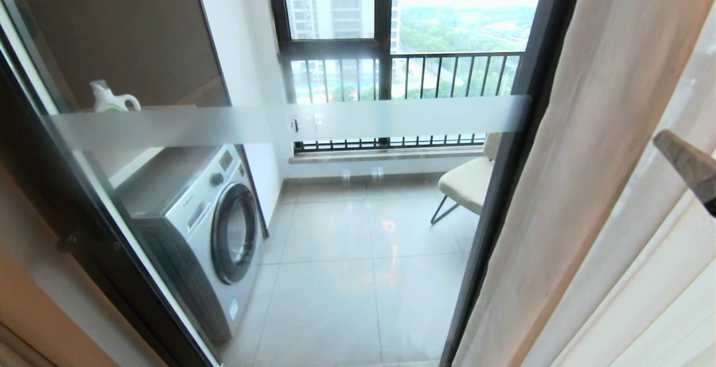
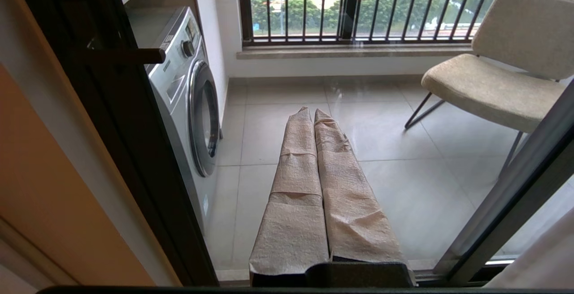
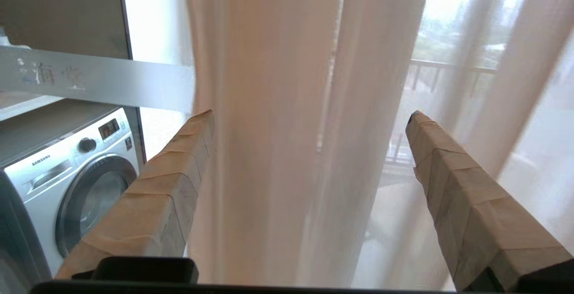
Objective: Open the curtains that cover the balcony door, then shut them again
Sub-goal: Close the inner curtains on both sides
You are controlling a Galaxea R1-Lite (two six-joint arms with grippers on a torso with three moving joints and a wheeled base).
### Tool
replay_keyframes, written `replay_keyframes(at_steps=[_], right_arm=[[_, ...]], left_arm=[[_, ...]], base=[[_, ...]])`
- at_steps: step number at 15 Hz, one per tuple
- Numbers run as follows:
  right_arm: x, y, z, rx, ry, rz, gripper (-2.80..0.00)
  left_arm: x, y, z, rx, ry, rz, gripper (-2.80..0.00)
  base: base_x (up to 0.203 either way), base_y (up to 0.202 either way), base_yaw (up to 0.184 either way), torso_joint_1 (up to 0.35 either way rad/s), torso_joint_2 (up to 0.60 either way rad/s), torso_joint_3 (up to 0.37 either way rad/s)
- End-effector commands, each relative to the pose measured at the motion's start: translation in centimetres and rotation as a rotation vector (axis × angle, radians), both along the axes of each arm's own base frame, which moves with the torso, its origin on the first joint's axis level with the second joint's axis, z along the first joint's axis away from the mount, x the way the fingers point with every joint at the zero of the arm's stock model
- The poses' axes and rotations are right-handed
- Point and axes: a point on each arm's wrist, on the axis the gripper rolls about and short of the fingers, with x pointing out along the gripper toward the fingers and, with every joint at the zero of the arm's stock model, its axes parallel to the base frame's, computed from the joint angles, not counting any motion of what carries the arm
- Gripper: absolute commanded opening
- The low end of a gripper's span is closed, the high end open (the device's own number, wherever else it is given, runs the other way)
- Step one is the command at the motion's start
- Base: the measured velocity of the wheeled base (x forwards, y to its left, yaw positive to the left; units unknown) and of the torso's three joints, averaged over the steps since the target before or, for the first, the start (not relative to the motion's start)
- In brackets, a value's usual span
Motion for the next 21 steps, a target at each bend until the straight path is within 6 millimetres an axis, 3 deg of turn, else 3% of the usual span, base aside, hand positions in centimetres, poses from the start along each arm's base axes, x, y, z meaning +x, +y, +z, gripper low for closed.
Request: replay_keyframes(at_steps=[1,6,7,15,21], right_arm=[[-4.3,-2.0,-0.8,0.035,-0.075,0.001,0.0],[-6.6,-3.2,-3.1,0.029,-0.062,-0.009,0.0],[-6.7,-3.3,-3.5,0.027,-0.061,-0.025,-2.8],[-7.7,-4.1,-7.8,0.02,0.014,-0.137,-2.8],[-9.7,-4.5,-10.9,0.04,0.139,-0.2,-2.8]], left_arm=[[0.0,0.0,0.0,0.001,0.0,0.0,-2.8],[0.0,0.0,0.0,-0.001,0.0,0.0,-2.8],[0.0,0.0,0.0,0.001,0.0,0.0,-2.8],[0.0,0.0,0.0,0.0,0.0,0.0,-2.8],[0.0,0.0,0.0,-0.001,0.0,0.0,-2.8]], base=[[0.0,0.0,0.0,0.0,0.0,0.0],[0.0,0.0,0.0,0.0,0.0,0.0],[0.0,0.0,0.0,0.0,0.0,0.0],[0.0,0.0,0.0,0.0,0.0,0.0],[0.0,0.0,0.0,0.0,0.0,0.0]])
